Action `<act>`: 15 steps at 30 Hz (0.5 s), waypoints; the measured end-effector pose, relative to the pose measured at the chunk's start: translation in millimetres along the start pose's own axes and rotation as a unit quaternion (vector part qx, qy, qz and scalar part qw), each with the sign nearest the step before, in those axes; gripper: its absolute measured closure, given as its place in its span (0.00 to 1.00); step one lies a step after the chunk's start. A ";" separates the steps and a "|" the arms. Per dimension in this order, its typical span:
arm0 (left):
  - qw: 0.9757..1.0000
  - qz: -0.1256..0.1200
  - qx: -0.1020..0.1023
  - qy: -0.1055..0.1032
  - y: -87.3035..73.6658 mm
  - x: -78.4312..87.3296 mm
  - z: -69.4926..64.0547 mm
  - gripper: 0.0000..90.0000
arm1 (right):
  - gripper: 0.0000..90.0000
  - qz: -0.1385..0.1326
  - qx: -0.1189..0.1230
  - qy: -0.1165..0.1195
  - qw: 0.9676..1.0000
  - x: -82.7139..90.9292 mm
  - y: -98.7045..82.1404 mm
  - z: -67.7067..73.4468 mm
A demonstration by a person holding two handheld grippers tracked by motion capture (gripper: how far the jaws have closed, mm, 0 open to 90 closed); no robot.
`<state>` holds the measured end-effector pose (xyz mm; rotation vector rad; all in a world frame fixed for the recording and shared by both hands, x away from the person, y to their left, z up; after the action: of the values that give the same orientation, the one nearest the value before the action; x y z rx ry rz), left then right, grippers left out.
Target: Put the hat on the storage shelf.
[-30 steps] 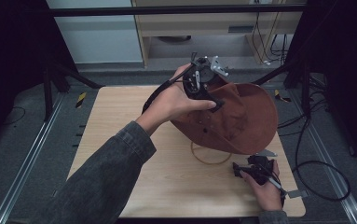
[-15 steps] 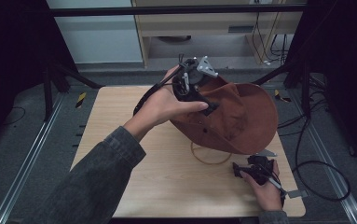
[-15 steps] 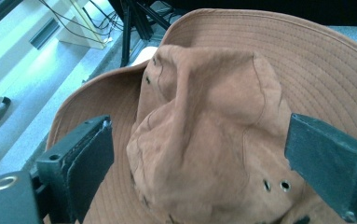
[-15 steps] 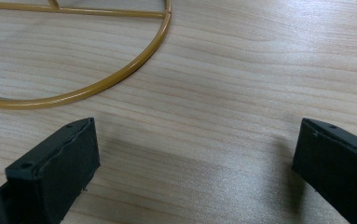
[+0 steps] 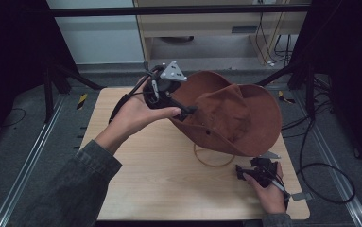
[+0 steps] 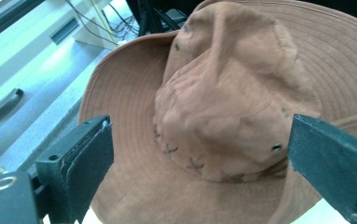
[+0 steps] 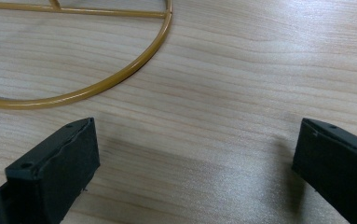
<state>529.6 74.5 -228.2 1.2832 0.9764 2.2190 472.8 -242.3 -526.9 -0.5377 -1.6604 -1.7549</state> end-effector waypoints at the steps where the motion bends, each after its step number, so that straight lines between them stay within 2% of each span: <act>1: 1.000 -0.003 0.004 0.002 -2.7 1.6 0.5 0.07 | 0.00 0.000 0.000 0.000 1.000 0.0 0.0 0.0; 5: 1.000 -0.012 0.014 0.011 -16.8 11.4 5.6 0.07 | 0.00 0.000 0.000 0.000 1.000 0.0 0.0 0.1; 10: 0.999 -0.022 0.032 0.032 -36.7 27.6 14.0 0.07 | 0.00 0.002 0.005 -0.001 1.000 0.1 -0.2 -0.5; 15: 0.998 -0.012 0.040 0.051 -61.1 39.5 18.8 0.07 | 0.00 0.000 0.000 0.000 1.000 0.0 0.0 0.1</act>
<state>525.7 148.0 -243.5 1.1945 1.1226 2.2661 472.8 -242.1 -526.9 -0.5375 -1.6593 -1.7552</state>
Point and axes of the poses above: each handheld gripper's, and its own axes: x roughly backward along the jaws, y roughly out of its top, z roughly to its left, the point moved 2 cm from there along -x, roughly forward along the jaws, and after that the axes turned 9 degrees about -x, right-handed, at the moved point
